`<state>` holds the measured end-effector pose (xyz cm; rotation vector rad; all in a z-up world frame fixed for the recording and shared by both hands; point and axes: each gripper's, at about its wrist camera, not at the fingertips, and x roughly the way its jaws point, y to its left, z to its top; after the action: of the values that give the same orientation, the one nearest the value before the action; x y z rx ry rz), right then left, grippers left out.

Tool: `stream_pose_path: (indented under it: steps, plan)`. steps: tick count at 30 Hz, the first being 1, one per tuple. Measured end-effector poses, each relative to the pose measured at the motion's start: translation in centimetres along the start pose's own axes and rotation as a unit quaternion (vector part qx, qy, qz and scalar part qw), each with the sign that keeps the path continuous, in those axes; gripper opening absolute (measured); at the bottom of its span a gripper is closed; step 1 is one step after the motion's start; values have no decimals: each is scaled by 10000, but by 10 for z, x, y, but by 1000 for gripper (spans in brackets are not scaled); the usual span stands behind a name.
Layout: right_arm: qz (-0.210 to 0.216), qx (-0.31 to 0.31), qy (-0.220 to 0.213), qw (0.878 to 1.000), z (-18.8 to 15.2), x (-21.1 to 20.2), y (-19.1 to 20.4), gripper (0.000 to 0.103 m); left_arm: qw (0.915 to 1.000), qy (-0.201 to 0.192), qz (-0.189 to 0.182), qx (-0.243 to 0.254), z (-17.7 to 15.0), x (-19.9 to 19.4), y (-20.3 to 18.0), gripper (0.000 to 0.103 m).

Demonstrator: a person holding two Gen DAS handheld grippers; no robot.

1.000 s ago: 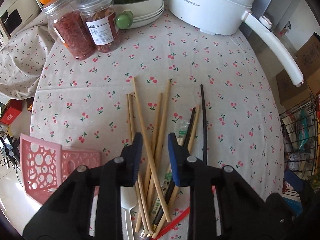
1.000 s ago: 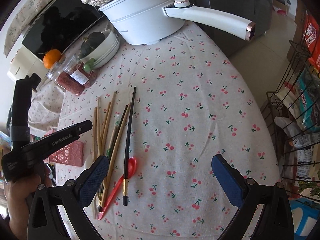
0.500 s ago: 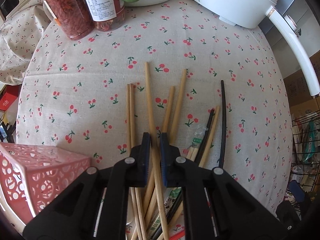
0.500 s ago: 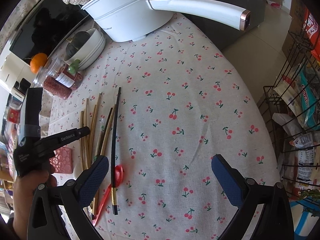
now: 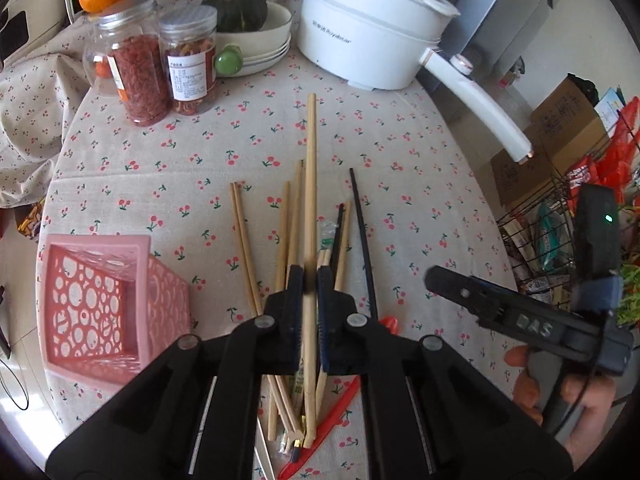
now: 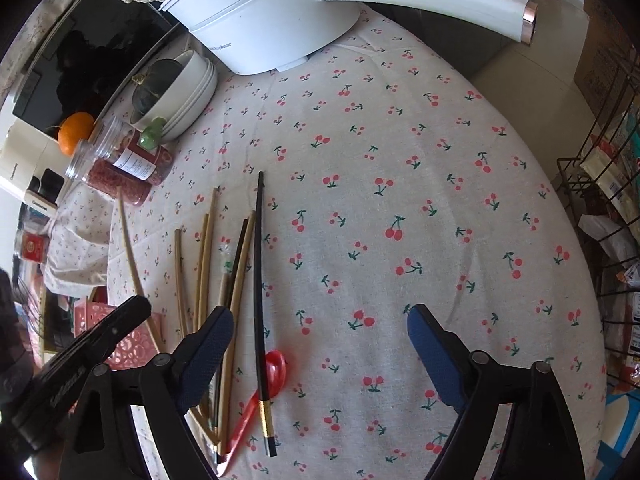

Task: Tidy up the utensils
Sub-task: 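Lower the wooden chopstick into the pink basket while the right tool grasps a black chopstick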

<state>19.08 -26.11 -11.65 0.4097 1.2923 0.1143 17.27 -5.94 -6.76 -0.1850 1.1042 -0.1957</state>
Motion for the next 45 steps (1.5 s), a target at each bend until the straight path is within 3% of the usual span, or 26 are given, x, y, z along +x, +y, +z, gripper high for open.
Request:
stream_pose_path:
  steps: [4, 8, 16, 18, 23, 33, 41, 45]
  plan:
    - [321, 33, 133, 9994, 3, 15, 13, 63, 9985, -424, -292, 196, -19, -33, 1, 8]
    - [250, -157, 159, 9994, 5, 32, 31, 42, 9958, -753, -489, 190, -27, -47, 12, 8]
    - [-481, -863, 46, 9951, 8, 57, 58, 18, 9936, -930, -625, 164, -30, -59, 33, 7]
    - [-603, -1015, -11, 9930, 7, 60, 63, 8, 9927, -979, -683, 170, -32, -63, 36, 7]
    - [-604, -1079, -203, 9921, 4, 48, 67, 7, 9867, -1336, -849, 362, -36, -87, 36, 7]
    - [112, -1233, -1289, 9839, -30, -48, 80, 7, 9641, -2419, -931, 580, -43, -162, 47, 7]
    - [514, -1414, -2061, 9669, -58, -107, 100, 7, 9466, -3144, -538, 467, -40, -191, 68, 7]
    - [678, -1573, -2338, 9571, -62, -126, 116, 7, 9444, -3244, -135, 524, -32, -181, 78, 7]
